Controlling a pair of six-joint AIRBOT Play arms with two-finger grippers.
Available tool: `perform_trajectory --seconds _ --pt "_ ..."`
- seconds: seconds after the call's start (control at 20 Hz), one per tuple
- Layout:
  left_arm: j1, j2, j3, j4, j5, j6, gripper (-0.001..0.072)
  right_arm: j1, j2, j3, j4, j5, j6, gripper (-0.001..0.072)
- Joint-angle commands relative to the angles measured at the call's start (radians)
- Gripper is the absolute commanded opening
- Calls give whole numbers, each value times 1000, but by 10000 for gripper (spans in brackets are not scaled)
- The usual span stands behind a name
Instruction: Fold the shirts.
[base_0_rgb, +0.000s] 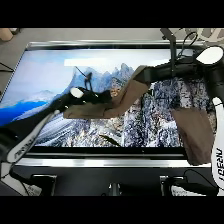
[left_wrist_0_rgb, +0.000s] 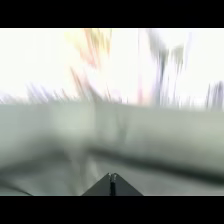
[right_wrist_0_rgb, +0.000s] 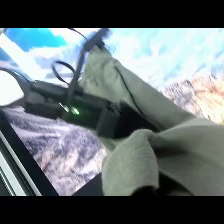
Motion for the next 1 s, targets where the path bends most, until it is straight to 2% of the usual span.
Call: perform_trajectory --seconds 0.0,0.2,0.35,0.4,0.45,0.5,0.55,0.6,0.65,0.75,0.95 --pt "218 207 0 147 -26 31 26 144 -68 0 90 -207 -39 20" --pt "483 473 0 156 -75 32 26 376 -270 0 298 -416 -117 20" --pt "576 602 0 156 -150 32 27 500 -439 0 490 -518 -154 23" --pt "581 627 0 157 -182 33 27 525 -487 0 592 -547 -191 96" --pt "580 642 0 161 -212 36 27 537 -520 0 686 -557 -235 395" --pt "571 650 -1 177 -241 37 27 538 -541 0 771 -536 -299 654" --pt "560 653 -1 204 -261 36 27 524 -544 0 800 -493 -349 686" --pt "549 653 -3 232 -274 35 27 495 -537 0 785 -430 -364 686" --pt "541 654 -11 247 -277 36 27 457 -524 0 734 -360 -356 686" --pt "537 654 -33 253 -280 43 28 359 -477 0 499 -245 -236 686" --pt "537 655 -72 254 -279 55 27 152 -353 0 -258 11 61 685"
